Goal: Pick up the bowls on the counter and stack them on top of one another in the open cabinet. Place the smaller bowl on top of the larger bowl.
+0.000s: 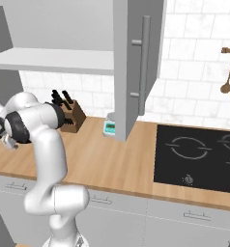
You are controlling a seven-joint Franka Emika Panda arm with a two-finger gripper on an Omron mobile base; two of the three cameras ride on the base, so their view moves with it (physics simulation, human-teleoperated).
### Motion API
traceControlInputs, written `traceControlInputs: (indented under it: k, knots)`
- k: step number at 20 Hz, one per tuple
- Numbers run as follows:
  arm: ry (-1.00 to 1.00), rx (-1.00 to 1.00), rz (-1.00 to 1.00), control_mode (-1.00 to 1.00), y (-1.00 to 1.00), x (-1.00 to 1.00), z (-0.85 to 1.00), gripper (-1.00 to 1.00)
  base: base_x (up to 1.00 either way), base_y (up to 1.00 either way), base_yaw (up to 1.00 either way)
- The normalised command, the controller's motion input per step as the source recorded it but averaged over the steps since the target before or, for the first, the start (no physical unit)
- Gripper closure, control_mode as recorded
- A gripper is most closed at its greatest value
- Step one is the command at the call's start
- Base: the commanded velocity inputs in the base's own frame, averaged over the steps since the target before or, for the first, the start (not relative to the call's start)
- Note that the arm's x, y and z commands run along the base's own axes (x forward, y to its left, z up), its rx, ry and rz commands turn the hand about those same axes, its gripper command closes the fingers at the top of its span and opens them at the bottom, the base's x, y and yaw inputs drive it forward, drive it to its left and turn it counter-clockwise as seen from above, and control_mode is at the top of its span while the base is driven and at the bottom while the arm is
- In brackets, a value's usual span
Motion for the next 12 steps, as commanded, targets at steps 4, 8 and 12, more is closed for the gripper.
traceControlInputs:
  k: [4, 8, 12]
  knots:
    - [0.00, 0.00, -0.02, -1.00, 0.00, 0.19, -0.08, -1.00, 0.00, 0.00, 0.00]
    - [0.00, -0.01, 0.00, -1.00, 0.00, 0.09, -0.17, -1.00, 0.00, 0.00, 0.00]
    - [0.00, -0.03, 0.00, -1.00, 0.00, 0.04, -0.29, -1.00, 0.00, 0.00, 0.00]
